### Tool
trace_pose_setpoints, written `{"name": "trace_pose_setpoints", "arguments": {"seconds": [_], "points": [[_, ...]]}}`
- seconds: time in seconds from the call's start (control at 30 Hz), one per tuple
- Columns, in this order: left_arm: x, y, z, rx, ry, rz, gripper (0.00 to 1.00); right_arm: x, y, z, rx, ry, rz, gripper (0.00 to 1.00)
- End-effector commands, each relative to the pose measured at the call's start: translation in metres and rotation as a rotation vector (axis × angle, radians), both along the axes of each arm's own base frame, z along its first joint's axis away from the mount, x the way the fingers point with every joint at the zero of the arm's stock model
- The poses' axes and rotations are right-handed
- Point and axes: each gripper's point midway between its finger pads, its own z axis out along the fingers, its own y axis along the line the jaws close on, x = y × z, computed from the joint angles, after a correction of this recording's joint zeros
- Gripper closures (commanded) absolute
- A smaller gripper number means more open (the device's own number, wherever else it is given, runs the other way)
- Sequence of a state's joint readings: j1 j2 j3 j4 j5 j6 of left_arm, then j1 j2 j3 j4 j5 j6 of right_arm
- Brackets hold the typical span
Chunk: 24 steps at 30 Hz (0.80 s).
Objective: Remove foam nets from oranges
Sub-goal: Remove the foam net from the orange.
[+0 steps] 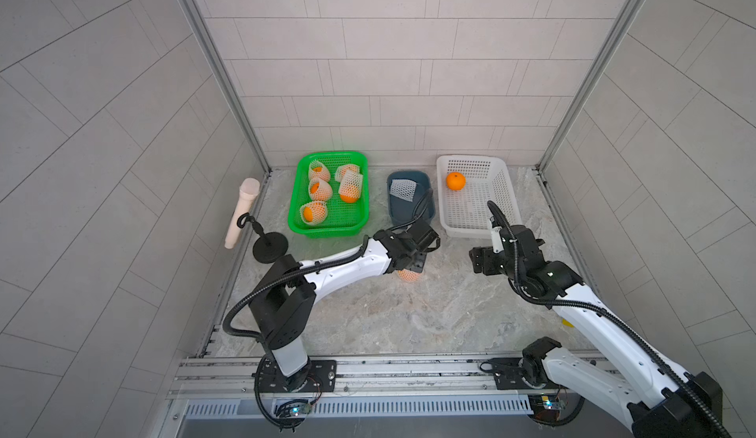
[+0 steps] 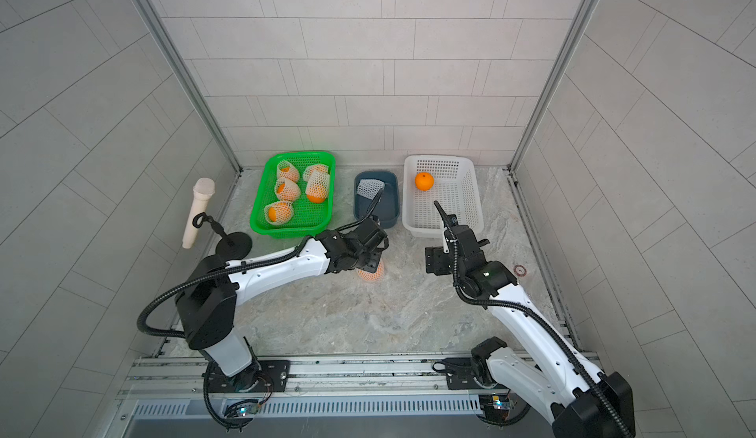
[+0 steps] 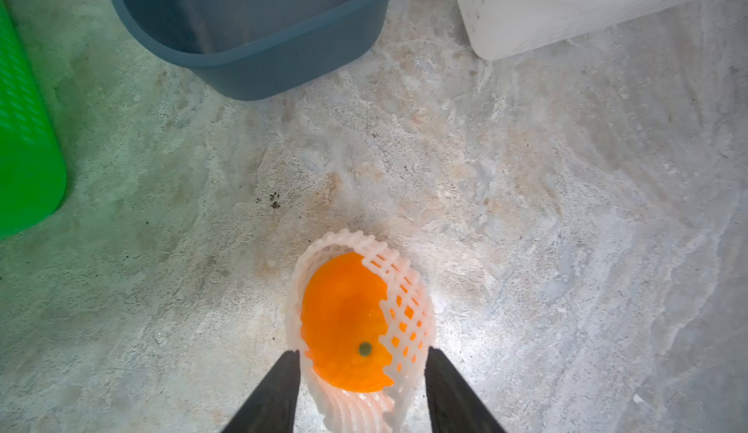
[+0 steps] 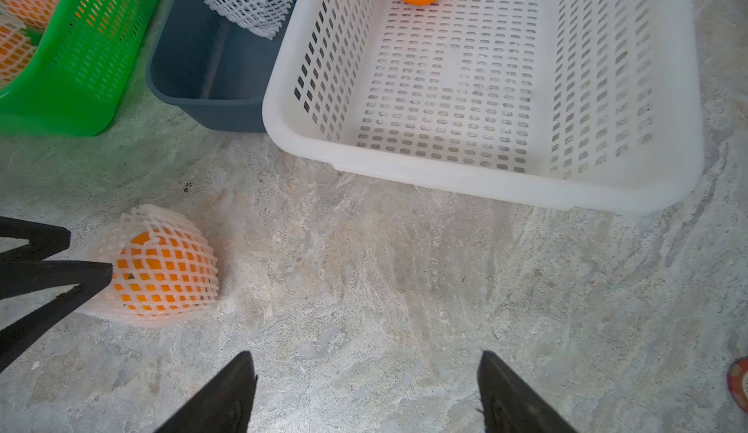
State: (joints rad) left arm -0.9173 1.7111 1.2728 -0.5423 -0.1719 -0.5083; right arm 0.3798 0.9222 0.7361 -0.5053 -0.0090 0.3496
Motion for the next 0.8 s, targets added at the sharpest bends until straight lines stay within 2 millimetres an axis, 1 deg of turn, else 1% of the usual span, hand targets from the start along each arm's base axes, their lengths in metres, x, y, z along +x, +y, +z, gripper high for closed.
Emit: {"name": "trace_pose_setpoints", "arguments": {"seconds": [0.0, 0.17, 0.27, 0.33, 0.47, 0.53, 0.6, 0.7, 0.77], "points": [[-0.006, 0.000, 0.005, -0.014, -0.006, 0.006, 0.45, -0.005, -0.005, -0.002, -0.005, 0.003, -0.022, 0.13], [-0.010, -0.002, 0.003, -0.008, -0.002, -0.006, 0.46, -0.005, -0.005, -0.001, -0.003, 0.001, -0.024, 0.13], [-0.012, -0.004, -0.002, -0.002, 0.008, -0.010, 0.49, -0.005, -0.005, -0.001, -0.004, 0.003, -0.023, 0.13], [-0.014, -0.005, -0.003, 0.001, 0.013, -0.014, 0.54, -0.005, -0.005, -0.001, -0.003, 0.001, -0.024, 0.13], [-0.017, -0.006, -0.003, 0.014, 0.007, -0.018, 0.71, -0.006, -0.005, -0.001, -0.001, 0.001, -0.025, 0.13], [-0.018, -0.004, -0.003, 0.026, 0.002, -0.017, 0.75, -0.005, -0.005, -0.001, 0.000, -0.001, -0.025, 0.13], [-0.018, -0.004, -0.003, 0.030, 0.002, -0.018, 0.75, -0.005, -0.005, -0.001, 0.000, 0.001, -0.024, 0.13], [-0.019, -0.003, -0.008, 0.043, 0.012, -0.015, 0.71, -0.006, -0.005, 0.000, 0.001, -0.002, -0.024, 0.13], [-0.019, -0.003, -0.010, 0.049, 0.016, -0.013, 0.70, -0.006, -0.005, 0.000, 0.001, -0.002, -0.025, 0.13]]}}
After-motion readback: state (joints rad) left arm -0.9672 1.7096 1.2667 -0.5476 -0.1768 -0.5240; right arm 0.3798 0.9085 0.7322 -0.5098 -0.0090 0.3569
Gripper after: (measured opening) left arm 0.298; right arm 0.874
